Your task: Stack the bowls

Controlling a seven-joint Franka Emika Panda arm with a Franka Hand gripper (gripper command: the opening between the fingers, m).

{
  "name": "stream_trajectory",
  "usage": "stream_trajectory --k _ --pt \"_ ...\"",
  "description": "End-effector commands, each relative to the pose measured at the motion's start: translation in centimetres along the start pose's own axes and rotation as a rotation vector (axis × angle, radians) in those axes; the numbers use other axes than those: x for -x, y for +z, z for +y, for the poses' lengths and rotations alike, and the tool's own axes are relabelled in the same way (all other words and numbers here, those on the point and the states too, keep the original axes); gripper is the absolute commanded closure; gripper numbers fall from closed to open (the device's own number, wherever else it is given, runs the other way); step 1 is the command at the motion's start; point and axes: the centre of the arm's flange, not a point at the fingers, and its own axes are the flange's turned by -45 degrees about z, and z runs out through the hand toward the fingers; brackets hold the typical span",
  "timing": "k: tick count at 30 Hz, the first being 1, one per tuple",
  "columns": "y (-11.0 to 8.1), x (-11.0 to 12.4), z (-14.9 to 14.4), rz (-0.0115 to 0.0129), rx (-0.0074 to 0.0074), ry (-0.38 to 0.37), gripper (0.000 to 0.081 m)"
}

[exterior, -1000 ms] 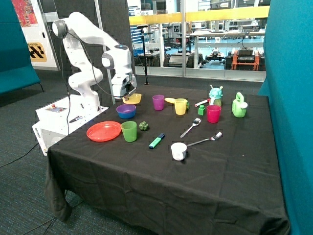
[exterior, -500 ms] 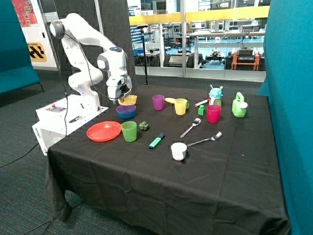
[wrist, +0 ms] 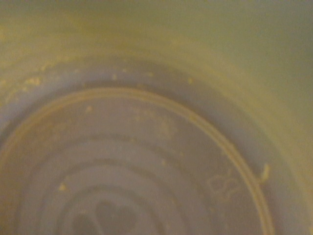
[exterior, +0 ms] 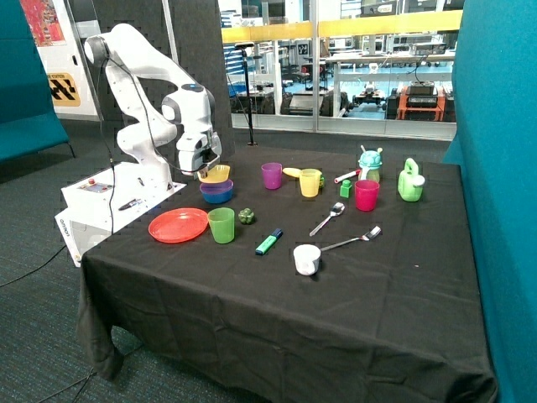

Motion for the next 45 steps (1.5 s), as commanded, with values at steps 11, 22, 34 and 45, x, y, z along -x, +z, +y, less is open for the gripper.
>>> stream_trajectory --k 11,22,34,45 --pt "1.4 0.7 0.6 -0.0001 -0.0002 -0.001 0.0808" --pt "2.1 0.1 0.4 -0.0001 -0.0002 -0.006 0.0808" --pt "2.8 -0.1 0.2 -0.0001 -0.0002 -0.004 0.0808" --pt "3.7 -0.2 -0.2 -0.0001 -0.0002 -0.025 0.0808"
